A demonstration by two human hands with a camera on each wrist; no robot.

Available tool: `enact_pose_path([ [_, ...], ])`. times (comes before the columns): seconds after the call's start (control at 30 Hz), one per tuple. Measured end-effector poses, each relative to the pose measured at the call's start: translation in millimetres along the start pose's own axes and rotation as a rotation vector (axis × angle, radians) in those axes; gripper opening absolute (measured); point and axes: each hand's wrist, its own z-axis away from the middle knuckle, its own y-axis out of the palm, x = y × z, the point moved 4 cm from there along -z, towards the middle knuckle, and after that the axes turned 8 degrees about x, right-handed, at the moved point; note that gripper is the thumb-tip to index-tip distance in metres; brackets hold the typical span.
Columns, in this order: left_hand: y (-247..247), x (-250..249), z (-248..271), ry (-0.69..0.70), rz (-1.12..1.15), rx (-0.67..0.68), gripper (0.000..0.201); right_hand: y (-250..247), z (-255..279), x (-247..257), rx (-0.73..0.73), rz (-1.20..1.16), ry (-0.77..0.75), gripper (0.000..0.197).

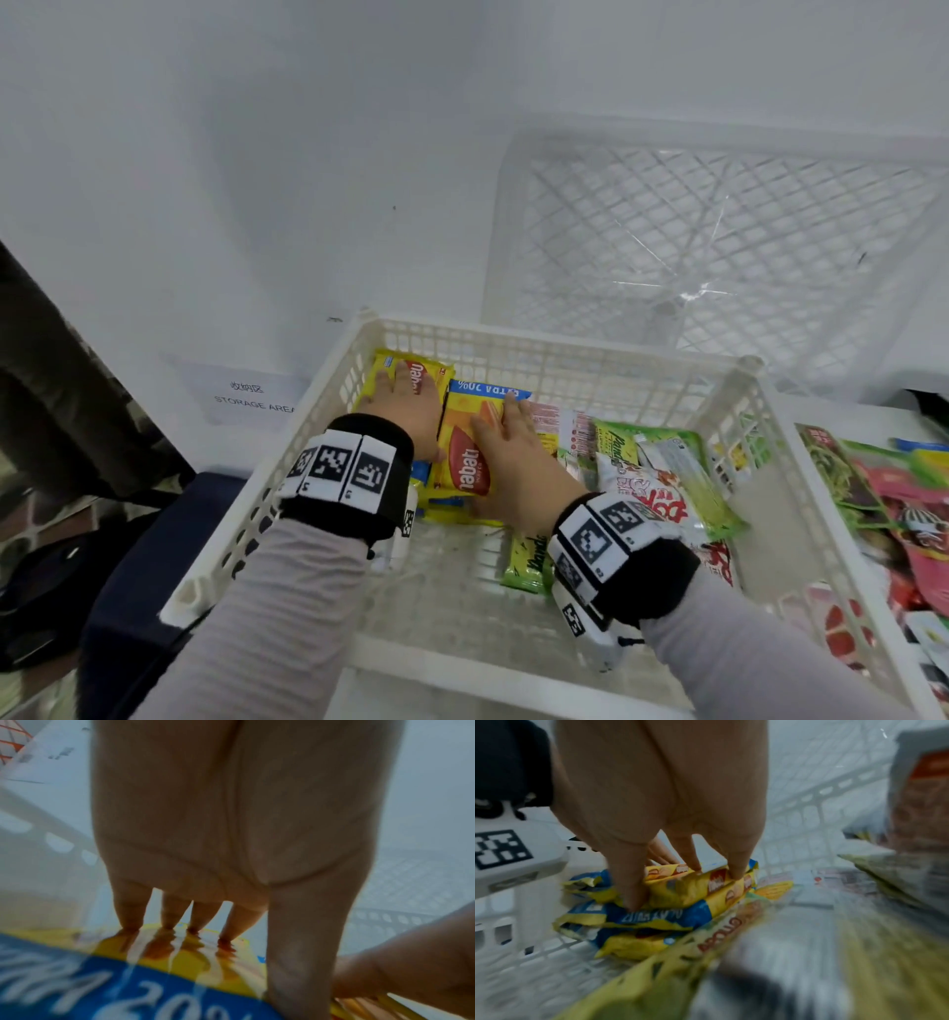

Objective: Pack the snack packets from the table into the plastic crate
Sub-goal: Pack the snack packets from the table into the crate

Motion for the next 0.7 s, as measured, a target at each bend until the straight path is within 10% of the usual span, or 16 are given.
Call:
enact_pose_path([
  [0.7,-13,-1,-4,0.027,0.056,-0.043,0.077,-45,21,-22,0.03,-0.169,-0.035,0.096],
])
